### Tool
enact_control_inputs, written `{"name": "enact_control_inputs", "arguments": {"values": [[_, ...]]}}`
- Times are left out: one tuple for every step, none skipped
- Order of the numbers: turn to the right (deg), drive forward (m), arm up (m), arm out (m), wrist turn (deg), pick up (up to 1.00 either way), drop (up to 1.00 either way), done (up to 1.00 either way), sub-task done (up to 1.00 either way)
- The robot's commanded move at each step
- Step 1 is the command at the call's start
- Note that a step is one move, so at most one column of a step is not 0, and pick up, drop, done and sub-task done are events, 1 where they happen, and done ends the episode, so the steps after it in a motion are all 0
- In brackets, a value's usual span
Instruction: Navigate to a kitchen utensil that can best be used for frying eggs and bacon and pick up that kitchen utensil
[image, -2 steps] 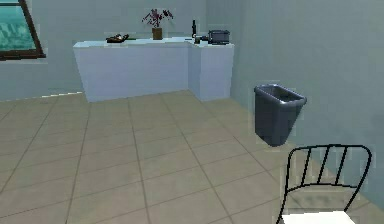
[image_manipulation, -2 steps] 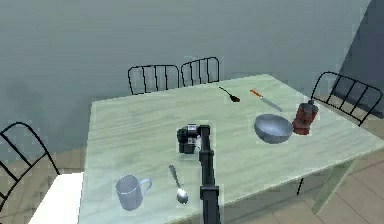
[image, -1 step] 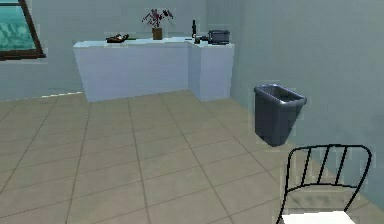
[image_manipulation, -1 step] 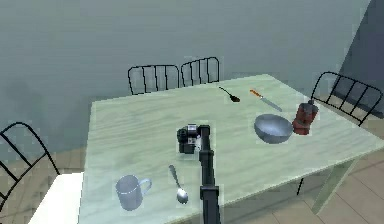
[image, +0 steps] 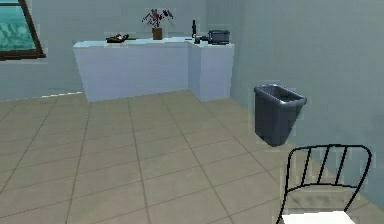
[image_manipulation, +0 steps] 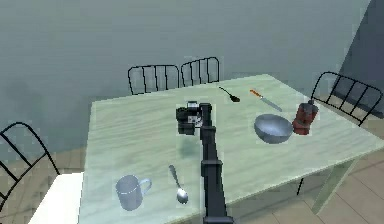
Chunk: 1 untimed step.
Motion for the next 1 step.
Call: {"name": "enact_control_inputs", "arguments": {"values": [[0.0,0.00,0.00,0.00,0.0,0.00,0.00,1.00,0.00]]}}
